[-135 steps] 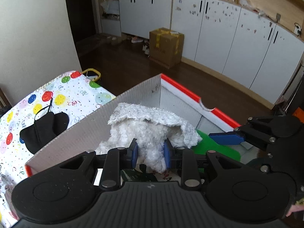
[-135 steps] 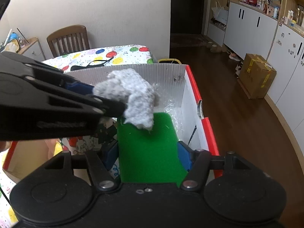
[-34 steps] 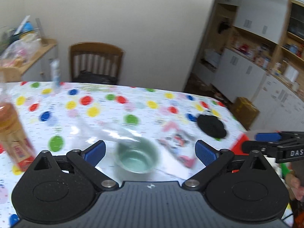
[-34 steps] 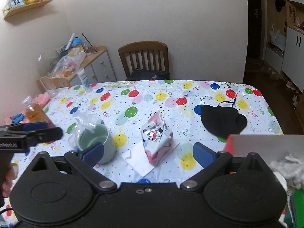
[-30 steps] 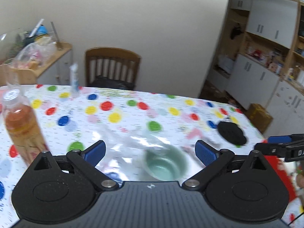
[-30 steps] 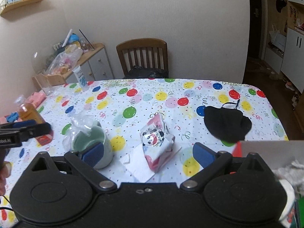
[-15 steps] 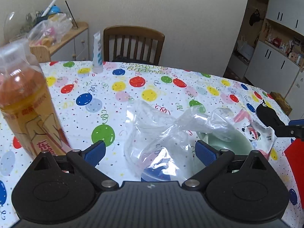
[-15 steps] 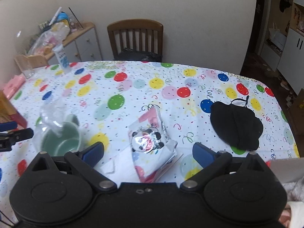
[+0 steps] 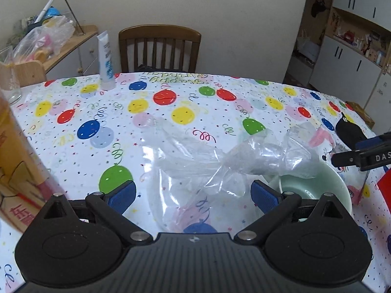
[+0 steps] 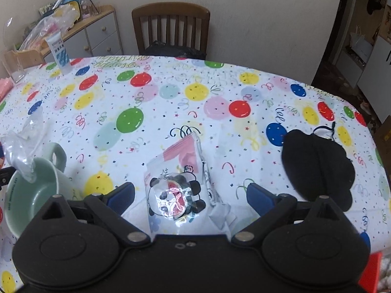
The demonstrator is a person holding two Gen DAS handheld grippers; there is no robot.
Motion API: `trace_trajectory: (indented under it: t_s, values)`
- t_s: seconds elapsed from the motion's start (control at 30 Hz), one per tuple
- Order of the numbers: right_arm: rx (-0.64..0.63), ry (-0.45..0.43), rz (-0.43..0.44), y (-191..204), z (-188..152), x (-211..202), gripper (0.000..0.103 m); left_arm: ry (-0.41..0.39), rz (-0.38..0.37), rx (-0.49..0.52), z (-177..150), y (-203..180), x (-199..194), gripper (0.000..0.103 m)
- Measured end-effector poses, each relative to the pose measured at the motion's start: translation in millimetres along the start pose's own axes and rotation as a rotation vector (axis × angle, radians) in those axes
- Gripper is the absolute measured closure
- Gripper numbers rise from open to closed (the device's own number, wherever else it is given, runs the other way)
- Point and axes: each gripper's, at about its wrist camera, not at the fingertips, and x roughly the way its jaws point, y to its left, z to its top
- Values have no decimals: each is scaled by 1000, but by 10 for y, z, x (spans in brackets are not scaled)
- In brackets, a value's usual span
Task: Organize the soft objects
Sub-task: 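Grasp the clear plastic bag with the left gripper while the right grasps the panda snack bag, then carry the clear plastic bag and panda snack bag over the shoebox with both grippers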
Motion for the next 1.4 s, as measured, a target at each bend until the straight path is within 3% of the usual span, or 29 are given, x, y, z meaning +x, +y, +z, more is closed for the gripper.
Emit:
trace_trajectory:
  t_s: [0.1, 0.23, 0.47, 0.77, 0.93, 1.4]
  values:
    - [-10, 8, 8, 21, 20, 72, 8, 1, 1, 13, -1, -23, 46, 5]
    - [-23, 24, 12, 56, 19, 158, 12, 9, -17, -17, -1, 5, 93, 25]
    - [-53, 28, -5, 120, -7, 224, 19, 16, -27, -46, 28, 38, 116, 47]
    - [-64, 1, -18, 138, -26, 166, 35, -2, -27, -73, 55, 70, 60, 74]
    - [-76, -12, -7, 162, -56, 110, 52, -10, -30, -64, 77, 54, 32, 79]
    - [-17, -110, 5, 107, -112, -446, 56, -70, -27, -78, 184, 61, -257, 83]
